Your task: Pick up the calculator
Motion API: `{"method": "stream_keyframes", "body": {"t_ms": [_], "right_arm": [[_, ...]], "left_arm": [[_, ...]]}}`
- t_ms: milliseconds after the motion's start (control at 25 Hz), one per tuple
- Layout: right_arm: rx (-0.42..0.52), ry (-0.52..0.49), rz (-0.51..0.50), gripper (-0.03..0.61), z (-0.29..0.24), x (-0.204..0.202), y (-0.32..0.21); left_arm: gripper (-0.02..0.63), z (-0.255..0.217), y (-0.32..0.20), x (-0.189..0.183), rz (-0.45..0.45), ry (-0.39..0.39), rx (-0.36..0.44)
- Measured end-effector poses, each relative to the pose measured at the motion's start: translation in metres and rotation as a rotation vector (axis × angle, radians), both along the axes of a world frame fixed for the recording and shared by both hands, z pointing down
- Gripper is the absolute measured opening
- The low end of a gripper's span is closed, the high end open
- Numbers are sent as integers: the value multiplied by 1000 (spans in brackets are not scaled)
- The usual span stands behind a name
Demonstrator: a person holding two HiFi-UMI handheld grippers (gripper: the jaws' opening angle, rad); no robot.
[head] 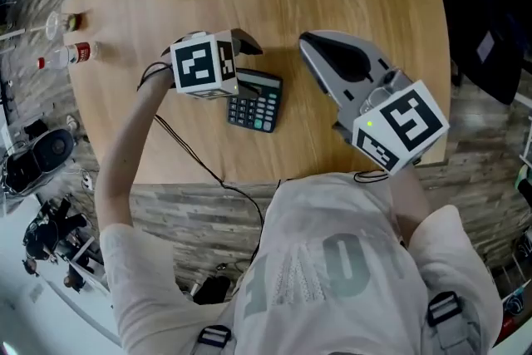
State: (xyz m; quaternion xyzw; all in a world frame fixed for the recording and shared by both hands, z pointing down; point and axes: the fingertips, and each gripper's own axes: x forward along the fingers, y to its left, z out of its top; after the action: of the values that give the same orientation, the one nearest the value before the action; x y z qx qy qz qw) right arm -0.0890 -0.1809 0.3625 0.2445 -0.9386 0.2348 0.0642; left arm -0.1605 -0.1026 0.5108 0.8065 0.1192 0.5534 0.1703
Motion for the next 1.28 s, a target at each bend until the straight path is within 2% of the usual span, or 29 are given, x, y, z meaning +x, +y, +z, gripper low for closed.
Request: {"method": "stream_keyframes", "body": {"t_ms": [120, 240, 320, 520, 680, 1040, 1280], "right_arm": [[-20, 3, -12, 18, 9, -4, -6], [-12, 16, -43, 18, 15, -6, -8], [-14, 18, -59, 18, 20, -7, -9], [-42, 10, -78, 18, 32, -9, -10], [-65, 10, -86, 18, 40, -8, -14], [-96, 16, -105, 18, 52, -12, -17], [-110, 18, -107, 18, 56, -11, -12]], "left_arm": [[343, 12, 7, -5, 77, -60, -107], [341, 19, 16, -9, 117, -142, -245], [337, 20, 20, -6, 130, -145, -314], [315, 28, 28, -2, 173, -144, -413], [304, 27, 29, -3, 157, -156, -510], [245, 28, 47, -5, 201, -192, -632], [229, 30, 52, -5, 234, -217, -646]]}}
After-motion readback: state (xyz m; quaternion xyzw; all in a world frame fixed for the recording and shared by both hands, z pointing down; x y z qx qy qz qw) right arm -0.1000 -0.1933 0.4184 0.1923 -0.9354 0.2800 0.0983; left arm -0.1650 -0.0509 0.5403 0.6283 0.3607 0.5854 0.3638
